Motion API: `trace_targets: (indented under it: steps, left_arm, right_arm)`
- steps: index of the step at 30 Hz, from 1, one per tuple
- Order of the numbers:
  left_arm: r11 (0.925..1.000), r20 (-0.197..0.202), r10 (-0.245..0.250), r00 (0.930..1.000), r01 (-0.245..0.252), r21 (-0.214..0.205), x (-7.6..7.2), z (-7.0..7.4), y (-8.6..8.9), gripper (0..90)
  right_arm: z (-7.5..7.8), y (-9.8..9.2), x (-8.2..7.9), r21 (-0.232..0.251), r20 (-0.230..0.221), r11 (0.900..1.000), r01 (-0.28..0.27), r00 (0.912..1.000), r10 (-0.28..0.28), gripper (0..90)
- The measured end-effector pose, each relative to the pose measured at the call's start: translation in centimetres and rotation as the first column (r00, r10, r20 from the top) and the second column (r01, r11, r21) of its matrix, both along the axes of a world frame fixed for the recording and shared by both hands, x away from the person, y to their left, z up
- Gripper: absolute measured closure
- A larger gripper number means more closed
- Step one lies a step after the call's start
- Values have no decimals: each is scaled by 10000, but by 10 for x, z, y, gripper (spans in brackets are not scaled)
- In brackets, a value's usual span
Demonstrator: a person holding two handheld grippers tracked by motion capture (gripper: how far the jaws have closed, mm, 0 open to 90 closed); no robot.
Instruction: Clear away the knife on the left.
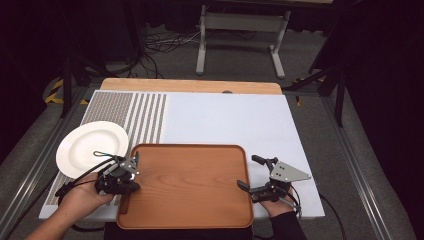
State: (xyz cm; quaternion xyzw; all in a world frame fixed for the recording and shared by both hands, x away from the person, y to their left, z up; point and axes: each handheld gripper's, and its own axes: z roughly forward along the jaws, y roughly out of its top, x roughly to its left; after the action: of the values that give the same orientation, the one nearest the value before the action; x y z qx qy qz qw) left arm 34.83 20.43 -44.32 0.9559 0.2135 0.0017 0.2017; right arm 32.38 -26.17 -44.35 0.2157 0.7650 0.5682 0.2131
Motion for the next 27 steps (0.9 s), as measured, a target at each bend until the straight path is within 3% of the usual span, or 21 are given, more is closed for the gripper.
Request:
trace_targets:
  steps: [2,7,10,15,17,18,19,21,22,23,24,25,26,27]
  left_arm:
    - [9997,88,3,10000,-1,-231,0,3,1,817]
    - [9933,479,175,9987,-120,-1146,-2,10,4,564]
    - [9823,842,263,9961,-102,-1871,-4,16,7,404]
    - [9635,1355,494,9895,-114,-2675,-8,26,13,180]
    - [9434,1336,681,9887,-202,-3311,-9,29,17,127]
    - [9434,1336,681,9887,-202,-3311,-9,29,17,101]
    - [9290,1615,919,9826,-262,-3691,-11,32,21,81]
    - [9145,1939,1169,9740,-294,-4035,-13,34,26,56]
    - [9006,2194,1412,9654,-333,-4334,-15,35,30,37]
    - [8923,2361,1509,9599,-295,-4504,-16,36,32,11]
    - [8923,2361,1509,9599,-295,-4504,-16,36,32,3]
    - [8842,2473,1580,9560,-254,-4664,-17,36,35,3]
    - [8715,2449,1656,9553,-255,-4897,-18,36,37,3]
    - [8456,2489,1810,9515,-213,-5333,-18,35,42,2]
  right_arm:
    - [0,0,0,3,-5,10000,8,10000,-8,45]
    - [0,0,0,10,16,10000,-16,10000,16,45]
    - [0,0,0,14,25,10000,-17,10000,17,45]
    - [0,0,0,28,35,10000,-23,10000,23,45]
    - [0,0,0,34,20,10000,-14,10000,14,45]
    - [0,0,0,34,20,10000,-14,10000,14,45]
    - [0,0,0,-15,18,10000,-1,10000,1,45]
    - [0,0,0,37,23,10000,-8,10000,7,45]
    - [0,0,0,45,33,10000,-8,10000,8,44]
    - [1,0,0,51,46,10000,-2,10000,1,44]
    - [1,0,0,51,46,10000,-2,10000,1,44]
    - [1,0,0,57,47,10000,8,10000,-8,44]
    - [1,0,0,63,55,10000,10,10000,-10,44]
    - [1,-1,0,38,58,10000,26,10000,-26,44]
